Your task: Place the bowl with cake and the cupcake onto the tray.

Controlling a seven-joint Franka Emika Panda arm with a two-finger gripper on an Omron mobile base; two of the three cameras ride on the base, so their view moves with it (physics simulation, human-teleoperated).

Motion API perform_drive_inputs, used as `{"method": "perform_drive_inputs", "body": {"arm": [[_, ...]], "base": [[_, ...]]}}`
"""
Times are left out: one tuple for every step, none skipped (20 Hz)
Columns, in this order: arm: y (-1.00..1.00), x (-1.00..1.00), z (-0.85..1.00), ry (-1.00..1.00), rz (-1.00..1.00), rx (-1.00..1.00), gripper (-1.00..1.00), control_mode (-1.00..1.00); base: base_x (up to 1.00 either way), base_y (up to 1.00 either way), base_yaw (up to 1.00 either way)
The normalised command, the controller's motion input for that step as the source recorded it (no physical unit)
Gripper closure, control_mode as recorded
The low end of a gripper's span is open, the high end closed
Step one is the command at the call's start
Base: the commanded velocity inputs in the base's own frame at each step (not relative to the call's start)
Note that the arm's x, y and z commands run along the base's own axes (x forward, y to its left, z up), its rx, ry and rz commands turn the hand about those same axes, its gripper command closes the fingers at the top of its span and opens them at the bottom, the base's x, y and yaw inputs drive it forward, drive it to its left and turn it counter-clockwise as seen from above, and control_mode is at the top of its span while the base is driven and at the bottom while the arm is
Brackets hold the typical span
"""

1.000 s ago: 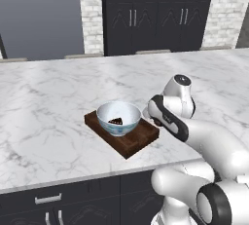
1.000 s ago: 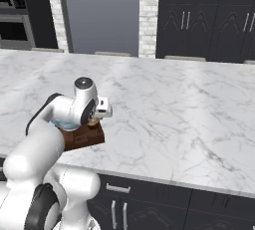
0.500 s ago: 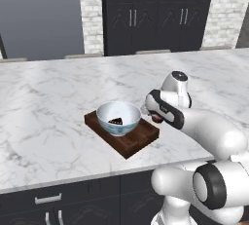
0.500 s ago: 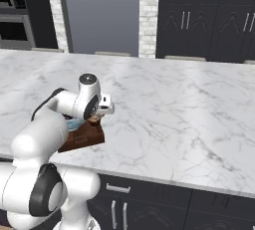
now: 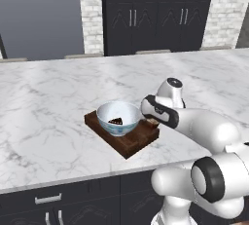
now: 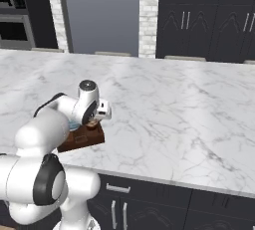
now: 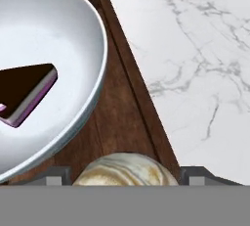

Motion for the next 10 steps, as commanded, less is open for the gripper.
{"method": "perform_drive_inputs", "body": {"arm": [[0.12, 0.12, -0.34, 0.01, 0.0, 0.02, 1.0, -1.0], [0.1, 0.12, -0.31, 0.0, 0.0, 0.01, 1.0, -1.0], [0.08, 0.15, -0.28, 0.0, 0.0, 0.0, 1.0, -1.0], [0.03, 0.19, -0.23, 0.0, 0.0, 0.0, 1.0, -1.0], [0.02, 0.21, -0.26, 0.0, 0.0, 0.0, 1.0, -1.0], [0.03, 0.22, -0.27, 0.0, 0.0, 0.0, 1.0, -1.0], [0.02, 0.22, -0.26, 0.0, 0.0, 0.0, 1.0, -1.0], [0.02, 0.23, -0.28, 0.0, 0.0, 0.0, 1.0, -1.0], [0.02, 0.23, -0.27, 0.0, 0.0, 0.0, 1.0, -1.0], [0.03, 0.19, -0.22, 0.0, 0.0, 0.0, 1.0, -1.0]], "base": [[0.0, 0.0, 0.0], [0.0, 0.0, 0.0], [0.0, 0.0, 0.0], [0.0, 0.0, 0.0], [0.0, 0.0, 0.0], [0.0, 0.0, 0.0], [0.0, 0.0, 0.0], [0.0, 0.0, 0.0], [0.0, 0.0, 0.0], [0.0, 0.0, 0.0]]}}
